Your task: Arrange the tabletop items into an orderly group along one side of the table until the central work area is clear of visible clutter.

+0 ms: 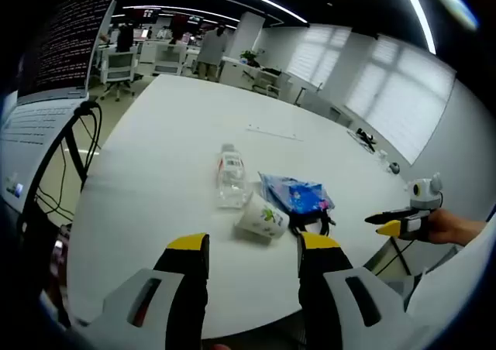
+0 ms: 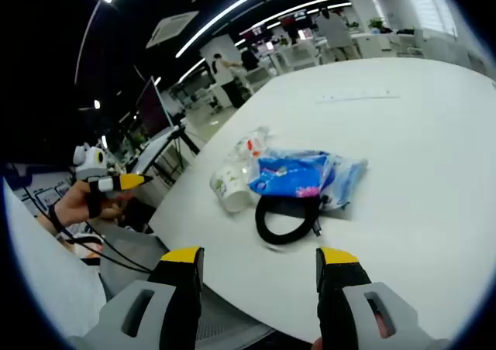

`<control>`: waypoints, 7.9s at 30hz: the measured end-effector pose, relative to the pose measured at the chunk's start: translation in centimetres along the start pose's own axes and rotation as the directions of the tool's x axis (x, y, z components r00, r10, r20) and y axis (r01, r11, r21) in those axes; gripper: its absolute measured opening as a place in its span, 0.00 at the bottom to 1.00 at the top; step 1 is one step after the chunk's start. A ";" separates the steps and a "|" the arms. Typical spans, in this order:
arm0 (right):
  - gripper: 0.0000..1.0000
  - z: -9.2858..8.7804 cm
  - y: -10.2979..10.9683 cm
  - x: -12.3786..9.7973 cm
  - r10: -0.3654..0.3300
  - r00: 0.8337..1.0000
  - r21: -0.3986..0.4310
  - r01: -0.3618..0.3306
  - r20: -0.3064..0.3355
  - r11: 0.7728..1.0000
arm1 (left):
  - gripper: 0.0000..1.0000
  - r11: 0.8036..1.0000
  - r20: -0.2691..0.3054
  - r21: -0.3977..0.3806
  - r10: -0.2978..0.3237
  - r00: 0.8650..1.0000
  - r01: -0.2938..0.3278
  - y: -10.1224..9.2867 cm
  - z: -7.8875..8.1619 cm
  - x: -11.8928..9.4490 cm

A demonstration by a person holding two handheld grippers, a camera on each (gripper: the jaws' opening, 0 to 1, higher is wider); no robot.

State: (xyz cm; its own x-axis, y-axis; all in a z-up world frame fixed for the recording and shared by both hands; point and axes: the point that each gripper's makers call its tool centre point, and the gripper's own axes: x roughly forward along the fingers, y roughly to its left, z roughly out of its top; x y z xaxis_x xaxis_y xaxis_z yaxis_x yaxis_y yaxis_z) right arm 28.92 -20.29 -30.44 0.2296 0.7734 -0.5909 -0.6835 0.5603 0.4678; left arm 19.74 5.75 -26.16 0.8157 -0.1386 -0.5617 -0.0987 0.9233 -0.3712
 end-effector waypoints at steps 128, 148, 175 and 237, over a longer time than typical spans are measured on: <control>0.69 -0.5 -2.6 -0.6 -0.103 0.990 -0.160 0.086 -0.098 0.983 | 0.43 0.993 -0.248 -0.007 0.110 0.963 -0.116 1.9 4.5 12.9; 0.69 -0.6 -3.5 -1.1 -0.114 0.990 -0.131 0.103 -0.082 0.986 | 0.43 0.989 -0.277 -0.018 0.135 0.951 -0.146 2.5 7.2 18.9; 0.69 -1.2 -4.9 -2.0 -0.119 0.986 -0.111 0.106 -0.114 0.988 | 0.44 0.982 -0.322 0.009 0.181 0.929 -0.188 3.0 6.3 22.8; 0.68 -2.1 -5.2 -2.2 -0.119 0.987 -0.070 0.112 -0.107 0.991 | 0.36 0.979 -0.261 0.050 0.205 0.943 -0.198 7.0 6.1 25.0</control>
State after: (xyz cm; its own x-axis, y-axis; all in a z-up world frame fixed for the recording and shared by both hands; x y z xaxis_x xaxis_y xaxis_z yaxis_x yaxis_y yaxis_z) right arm 30.51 -25.51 -33.01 0.2338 0.6647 -0.7095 -0.7000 0.6215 0.3516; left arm 42.89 10.91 -38.29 0.6006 -0.0353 -0.7988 -0.2298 0.9493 -0.2147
